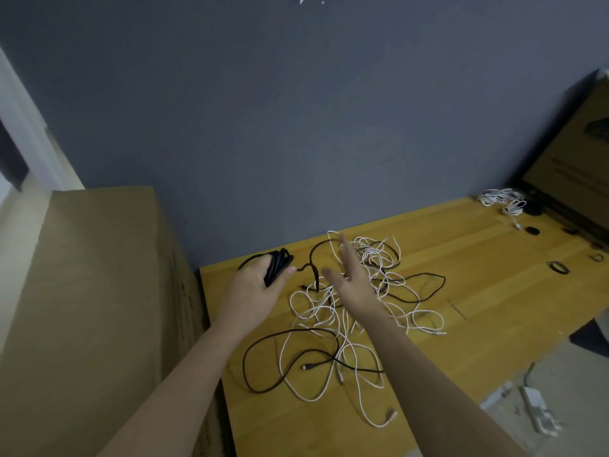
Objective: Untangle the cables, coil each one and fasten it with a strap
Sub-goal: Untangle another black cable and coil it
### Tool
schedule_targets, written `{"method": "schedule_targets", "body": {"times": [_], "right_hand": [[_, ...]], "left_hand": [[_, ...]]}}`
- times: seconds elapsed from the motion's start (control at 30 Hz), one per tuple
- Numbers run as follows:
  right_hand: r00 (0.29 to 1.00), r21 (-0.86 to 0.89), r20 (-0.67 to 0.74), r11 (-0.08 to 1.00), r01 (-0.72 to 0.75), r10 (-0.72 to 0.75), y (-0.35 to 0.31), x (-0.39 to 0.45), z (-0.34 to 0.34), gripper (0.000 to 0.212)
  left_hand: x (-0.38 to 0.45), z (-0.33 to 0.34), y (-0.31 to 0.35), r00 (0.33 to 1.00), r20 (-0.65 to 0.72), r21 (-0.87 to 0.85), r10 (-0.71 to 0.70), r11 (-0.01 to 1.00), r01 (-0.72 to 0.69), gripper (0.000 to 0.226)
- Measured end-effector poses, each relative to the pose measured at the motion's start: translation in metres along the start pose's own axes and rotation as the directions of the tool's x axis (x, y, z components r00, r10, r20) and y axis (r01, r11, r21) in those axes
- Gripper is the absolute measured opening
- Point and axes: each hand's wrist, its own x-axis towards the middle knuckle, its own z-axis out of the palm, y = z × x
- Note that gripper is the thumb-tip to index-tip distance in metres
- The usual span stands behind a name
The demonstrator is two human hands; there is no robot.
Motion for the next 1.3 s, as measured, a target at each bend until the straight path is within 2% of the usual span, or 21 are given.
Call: {"method": "schedule_targets", "body": {"times": [0.1, 0.13, 0.2, 0.27, 0.33, 0.4, 0.53, 0.57, 0.67, 0.7, 0.87, 0.93, 1.0, 1.07, 1.1, 1.2, 1.3], "right_hand": [[0.984, -0.129, 0.174, 0.991, -0.019, 0.041, 0.013, -0.007, 0.033, 0.033], [0.977, -0.128, 0.196, 0.990, -0.054, 0.079, 0.018, -0.009, 0.040, 0.027], [0.965, 0.034, 0.173, 0.978, -0.207, 0.199, 0.025, -0.014, 0.046, 0.022], [0.944, 0.294, 0.133, 0.898, -0.328, 0.302, 0.028, -0.017, 0.042, 0.014], [0.927, 0.457, 0.126, 0.809, -0.370, 0.352, 0.024, -0.019, 0.033, 0.006], [0.925, 0.540, 0.137, 0.756, -0.370, 0.354, 0.014, -0.019, 0.021, 0.001], [0.937, 0.520, 0.048, 0.792, -0.320, 0.347, -0.014, -0.007, 0.002, 0.023], [0.933, 0.561, 0.021, 0.768, -0.309, 0.361, -0.019, -0.003, -0.001, 0.027], [0.894, 0.772, -0.011, 0.571, -0.277, 0.448, -0.037, 0.005, -0.003, 0.038], [0.886, 0.800, -0.035, 0.544, -0.253, 0.462, -0.042, 0.007, -0.003, 0.044], [0.893, 0.827, -0.122, 0.542, -0.151, 0.434, -0.066, 0.007, -0.001, 0.083], [0.906, 0.805, -0.158, 0.582, -0.112, 0.392, -0.072, 0.007, 0.001, 0.099], [0.920, 0.719, -0.212, 0.690, -0.082, 0.330, -0.076, 0.007, 0.002, 0.108], [0.936, 0.449, -0.270, 0.890, -0.084, 0.225, -0.079, 0.006, 0.000, 0.115], [0.949, 0.289, -0.270, 0.954, -0.080, 0.162, -0.081, 0.006, -0.001, 0.117], [0.979, 0.036, -0.196, 0.998, -0.042, 0.048, -0.088, 0.004, -0.007, 0.115], [0.992, -0.209, -0.089, 0.975, 0.074, -0.095, -0.087, 0.007, -0.011, 0.111]], "left_hand": [[-0.001, 0.003, 0.003, 1.000, 0.021, -0.016, 0.006, 1.000, -0.005, 0.022], [-0.001, 0.003, 0.003, 1.000, 0.026, -0.011, 0.007, 1.000, -0.007, 0.024], [0.000, 0.002, 0.002, 1.000, 0.016, 0.010, -0.002, 1.000, 0.002, 0.028], [0.002, -0.001, -0.001, 1.000, -0.022, 0.038, -0.020, 0.999, 0.021, 0.029], [0.004, -0.005, -0.006, 0.997, -0.072, 0.085, -0.031, 0.996, 0.037, 0.031], [0.006, -0.010, -0.010, 0.995, -0.097, 0.112, -0.035, 0.993, 0.046, 0.033], [0.009, -0.011, -0.010, 0.990, -0.137, 0.052, -0.029, 0.998, 0.036, 0.032], [0.009, -0.009, -0.008, 0.988, -0.152, 0.022, -0.028, 0.999, 0.032, 0.035], [0.010, -0.004, -0.003, 0.984, -0.178, -0.044, -0.011, 0.999, 0.003, 0.040], [0.011, -0.003, -0.002, 0.984, -0.179, -0.062, -0.005, 0.998, -0.007, 0.040], [0.014, -0.007, 0.000, 0.979, -0.195, -0.157, -0.051, 0.987, 0.020, 0.035], [0.015, -0.011, 0.000, 0.975, -0.210, -0.192, -0.068, 0.981, 0.026, 0.036], [0.015, -0.014, 0.000, 0.971, -0.227, -0.216, -0.078, 0.976, 0.028, 0.036], [0.016, -0.016, 0.000, 0.965, -0.247, -0.233, -0.091, 0.972, 0.031, 0.035], [0.016, -0.018, 0.001, 0.960, -0.263, -0.250, -0.097, 0.968, 0.029, 0.034], [0.015, -0.021, 0.002, 0.950, -0.296, -0.279, -0.099, 0.960, 0.013, 0.034], [0.015, -0.021, 0.002, 0.938, -0.330, -0.286, -0.102, 0.958, 0.004, 0.035]]}}
